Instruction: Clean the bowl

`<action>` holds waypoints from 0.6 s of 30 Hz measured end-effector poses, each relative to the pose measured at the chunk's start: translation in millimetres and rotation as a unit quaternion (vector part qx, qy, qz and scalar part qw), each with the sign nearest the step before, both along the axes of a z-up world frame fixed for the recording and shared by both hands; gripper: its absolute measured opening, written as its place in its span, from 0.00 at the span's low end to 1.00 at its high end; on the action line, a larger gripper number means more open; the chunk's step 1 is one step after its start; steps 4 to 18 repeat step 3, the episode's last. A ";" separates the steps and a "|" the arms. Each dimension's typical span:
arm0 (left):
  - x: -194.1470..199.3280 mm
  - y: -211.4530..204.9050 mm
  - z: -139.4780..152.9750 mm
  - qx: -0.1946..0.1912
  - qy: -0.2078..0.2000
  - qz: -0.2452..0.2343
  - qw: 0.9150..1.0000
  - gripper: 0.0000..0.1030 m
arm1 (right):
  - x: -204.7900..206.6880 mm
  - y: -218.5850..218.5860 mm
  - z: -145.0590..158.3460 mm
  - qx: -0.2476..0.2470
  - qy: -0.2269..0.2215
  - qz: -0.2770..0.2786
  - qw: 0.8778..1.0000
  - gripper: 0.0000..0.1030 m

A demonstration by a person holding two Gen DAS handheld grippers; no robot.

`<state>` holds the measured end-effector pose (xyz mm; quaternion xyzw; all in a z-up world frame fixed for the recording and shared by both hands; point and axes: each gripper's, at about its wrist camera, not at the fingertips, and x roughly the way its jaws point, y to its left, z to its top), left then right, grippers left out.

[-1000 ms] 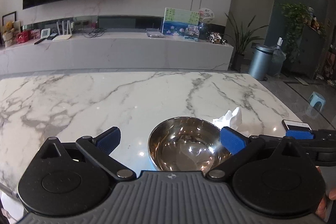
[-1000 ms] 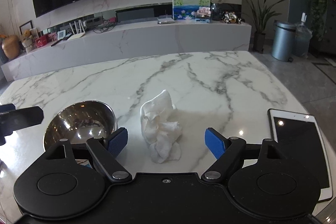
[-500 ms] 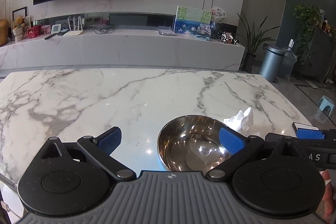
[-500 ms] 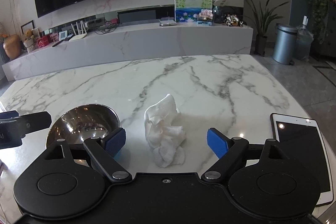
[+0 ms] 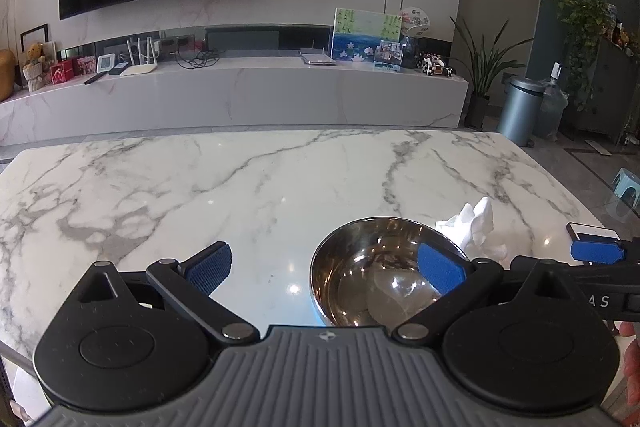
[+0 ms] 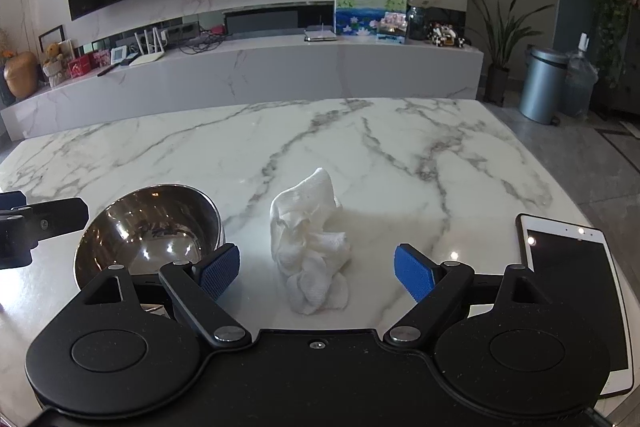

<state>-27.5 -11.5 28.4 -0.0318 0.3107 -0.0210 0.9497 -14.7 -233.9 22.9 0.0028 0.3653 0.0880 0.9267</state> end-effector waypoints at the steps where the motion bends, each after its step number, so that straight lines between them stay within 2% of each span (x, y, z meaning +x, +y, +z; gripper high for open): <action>1: 0.3 -0.1 0.0 0.000 0.000 -0.001 1.000 0.98 | 0.8 0.0 -0.1 0.000 0.001 0.001 1.000 0.81; 18: 0.2 -0.4 0.3 0.002 0.000 0.001 1.000 0.98 | 1.1 0.3 0.1 0.001 0.002 0.003 1.000 0.81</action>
